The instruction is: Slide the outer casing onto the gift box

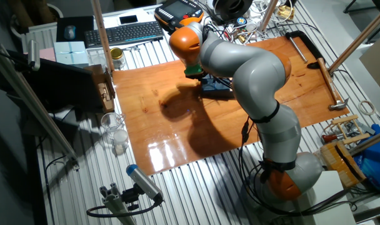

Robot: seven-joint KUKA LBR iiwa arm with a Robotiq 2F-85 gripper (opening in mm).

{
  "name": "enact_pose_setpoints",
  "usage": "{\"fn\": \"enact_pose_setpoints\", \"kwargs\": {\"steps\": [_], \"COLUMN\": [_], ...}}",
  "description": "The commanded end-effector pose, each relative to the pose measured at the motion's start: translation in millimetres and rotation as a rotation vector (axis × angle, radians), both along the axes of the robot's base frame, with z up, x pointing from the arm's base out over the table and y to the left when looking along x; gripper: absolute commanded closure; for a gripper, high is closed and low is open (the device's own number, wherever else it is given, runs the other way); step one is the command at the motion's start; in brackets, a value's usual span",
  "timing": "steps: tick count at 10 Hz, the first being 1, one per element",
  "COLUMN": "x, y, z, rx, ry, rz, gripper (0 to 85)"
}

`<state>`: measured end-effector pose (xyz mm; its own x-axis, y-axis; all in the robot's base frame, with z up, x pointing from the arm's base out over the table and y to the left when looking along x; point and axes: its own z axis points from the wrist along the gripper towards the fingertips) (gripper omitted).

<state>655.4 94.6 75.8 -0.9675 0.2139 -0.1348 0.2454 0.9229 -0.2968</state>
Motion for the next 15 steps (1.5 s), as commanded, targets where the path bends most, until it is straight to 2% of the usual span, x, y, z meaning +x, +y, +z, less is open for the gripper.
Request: {"fn": "enact_pose_setpoints", "kwargs": {"steps": [1, 15], "x": [-0.1, -2.0], "y": [-1.0, -16.8], "z": [0.0, 5.1], "rx": [-0.002, -0.001], "ry": [0.0, 0.008], "rz": [0.001, 0.02], "gripper": [85.0, 85.0]}}
